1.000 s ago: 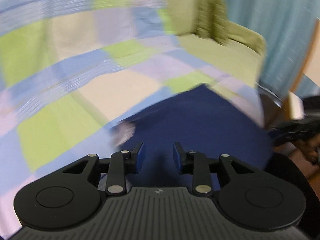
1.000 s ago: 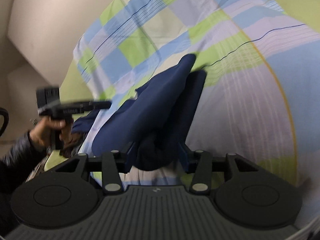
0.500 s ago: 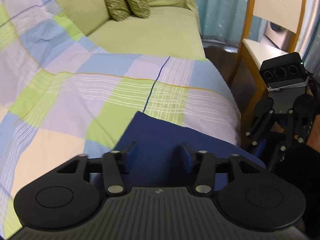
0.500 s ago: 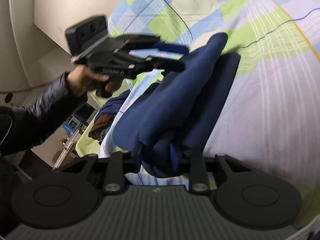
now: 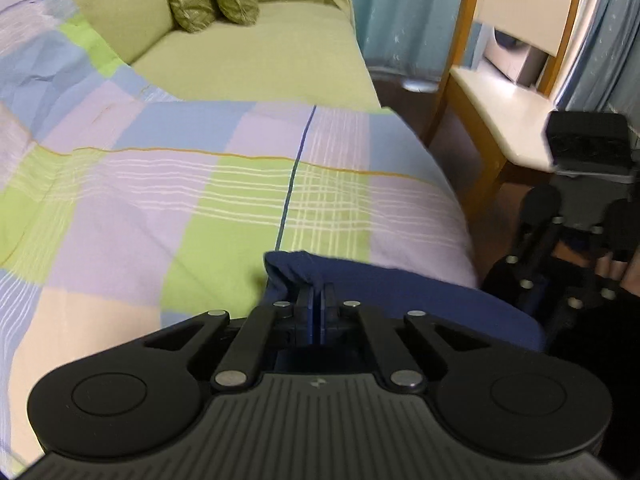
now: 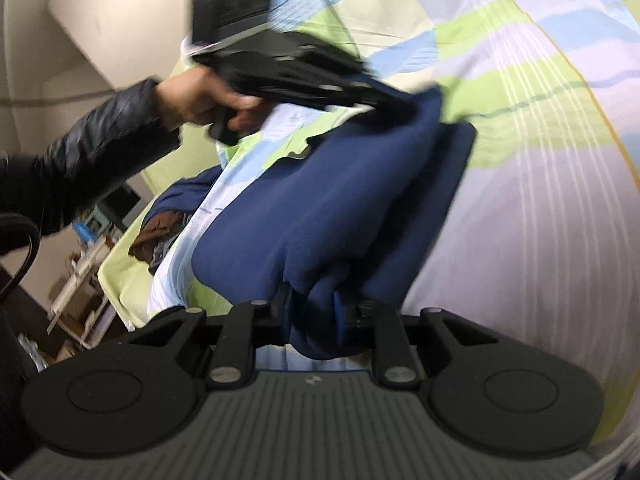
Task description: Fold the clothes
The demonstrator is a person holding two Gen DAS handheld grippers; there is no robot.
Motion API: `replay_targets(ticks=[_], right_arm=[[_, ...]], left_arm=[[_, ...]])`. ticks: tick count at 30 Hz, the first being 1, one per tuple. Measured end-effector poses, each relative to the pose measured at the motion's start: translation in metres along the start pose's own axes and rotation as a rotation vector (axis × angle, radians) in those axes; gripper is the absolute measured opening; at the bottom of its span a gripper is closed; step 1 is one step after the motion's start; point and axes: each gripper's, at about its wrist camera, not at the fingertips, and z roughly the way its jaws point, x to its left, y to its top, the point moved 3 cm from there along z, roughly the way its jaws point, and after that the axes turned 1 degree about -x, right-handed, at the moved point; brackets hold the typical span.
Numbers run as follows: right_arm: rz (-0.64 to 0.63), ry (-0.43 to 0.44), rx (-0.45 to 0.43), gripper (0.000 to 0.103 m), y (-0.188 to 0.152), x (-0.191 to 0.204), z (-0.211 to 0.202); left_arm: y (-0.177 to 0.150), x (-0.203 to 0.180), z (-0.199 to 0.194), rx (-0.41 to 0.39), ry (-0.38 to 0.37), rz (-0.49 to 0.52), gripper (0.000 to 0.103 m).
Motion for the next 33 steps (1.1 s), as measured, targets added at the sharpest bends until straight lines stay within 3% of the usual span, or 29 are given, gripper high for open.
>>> replay_targets(ticks=[5,15,18,20,22,24,26,29,33], right_arm=[[0.117,0.007,-0.039,0.017,-0.01,-0.014,-0.004],[0.212,0.099,-0.155,0.024,0.019,-0.033,-0.029],[0.199,0.107,-0.145,0.034,0.031,-0.037,-0.018],[0.189,0.108,-0.118,0.046,0.037,-0.039,-0.004],[0.18,0.126,-0.103,0.046,0.04,-0.037,0.002],[0.156,0.133,-0.063,0.042,0.044,-0.033,0.017],[0.123,0.085,-0.011,0.027,0.043,-0.027,0.03],[0.218,0.091,-0.071,0.015,0.039,-0.034,0.013],[0.243,-0.036,-0.185,0.014,0.022,-0.021,-0.02]], left_arm=[[-0.025,0.005,-0.036,-0.05,0.031,-0.076,0.0],[-0.057,0.019,-0.054,-0.079,0.054,-0.145,0.0],[-0.066,0.02,-0.058,-0.09,0.06,-0.165,0.0],[-0.068,0.02,-0.059,-0.09,0.062,-0.162,0.0],[-0.07,0.02,-0.059,-0.09,0.063,-0.158,0.0],[-0.069,0.021,-0.057,-0.101,0.063,-0.154,0.0],[-0.068,0.022,-0.055,-0.111,0.08,-0.145,0.0],[-0.063,0.025,-0.054,-0.137,0.093,-0.129,0.0],[-0.033,0.022,-0.034,-0.165,0.092,-0.055,0.0]])
